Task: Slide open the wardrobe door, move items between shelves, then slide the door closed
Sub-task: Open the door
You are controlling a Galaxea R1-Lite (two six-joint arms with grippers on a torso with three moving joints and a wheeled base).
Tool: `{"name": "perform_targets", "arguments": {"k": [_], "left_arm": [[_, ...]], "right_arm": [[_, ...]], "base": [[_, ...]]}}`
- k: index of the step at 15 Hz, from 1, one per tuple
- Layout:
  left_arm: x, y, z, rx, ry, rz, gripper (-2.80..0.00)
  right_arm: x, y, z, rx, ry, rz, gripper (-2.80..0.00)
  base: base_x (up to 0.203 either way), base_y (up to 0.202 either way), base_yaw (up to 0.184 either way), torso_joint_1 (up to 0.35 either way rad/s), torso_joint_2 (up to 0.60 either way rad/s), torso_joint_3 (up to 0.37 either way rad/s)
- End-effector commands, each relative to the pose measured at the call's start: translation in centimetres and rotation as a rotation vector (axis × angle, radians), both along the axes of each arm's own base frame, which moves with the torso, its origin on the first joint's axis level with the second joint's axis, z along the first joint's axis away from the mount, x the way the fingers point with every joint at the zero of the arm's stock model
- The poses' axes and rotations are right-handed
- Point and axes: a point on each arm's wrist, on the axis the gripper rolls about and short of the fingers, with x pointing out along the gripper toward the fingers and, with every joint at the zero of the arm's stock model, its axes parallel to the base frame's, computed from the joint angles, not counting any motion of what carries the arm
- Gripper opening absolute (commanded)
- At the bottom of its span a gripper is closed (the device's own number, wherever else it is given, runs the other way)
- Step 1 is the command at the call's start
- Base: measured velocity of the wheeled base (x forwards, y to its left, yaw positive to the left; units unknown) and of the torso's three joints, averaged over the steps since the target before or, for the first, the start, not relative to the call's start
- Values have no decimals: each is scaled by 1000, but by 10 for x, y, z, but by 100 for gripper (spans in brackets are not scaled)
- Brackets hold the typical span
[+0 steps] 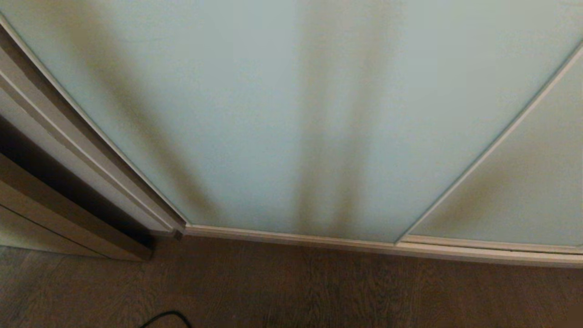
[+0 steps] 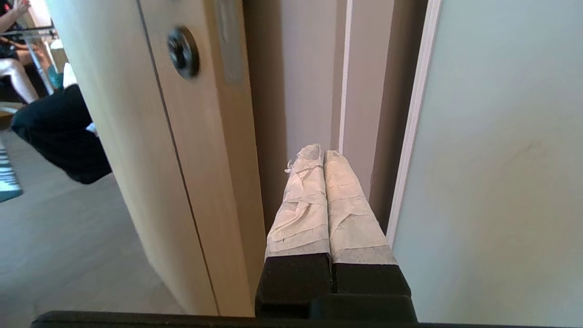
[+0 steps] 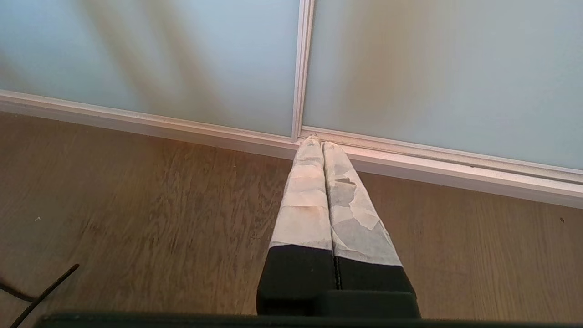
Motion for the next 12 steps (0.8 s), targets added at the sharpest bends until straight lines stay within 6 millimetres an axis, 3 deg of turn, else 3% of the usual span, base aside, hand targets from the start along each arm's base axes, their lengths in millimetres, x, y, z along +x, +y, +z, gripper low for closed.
{"name": "perform_targets", "arguments": {"k": [1,4,8,12], "left_arm": [[13,0,-3,-7,31,12,-280],[21,3,-2,-10,46,43,-280],[44,22,13,-16,16,200,-280],[66,28,13,-12,15,208,-280]], "right_arm": [[0,0,0,0,0,1,-280],[0,0,0,0,0,1,-280],[0,0,0,0,0,1,-280],[0,0,0,0,0,1,-280]], "base": [[0,0,0,0,0,0],[0,0,0,0,0,0],[0,0,0,0,0,0],[0,0,0,0,0,0]]}}
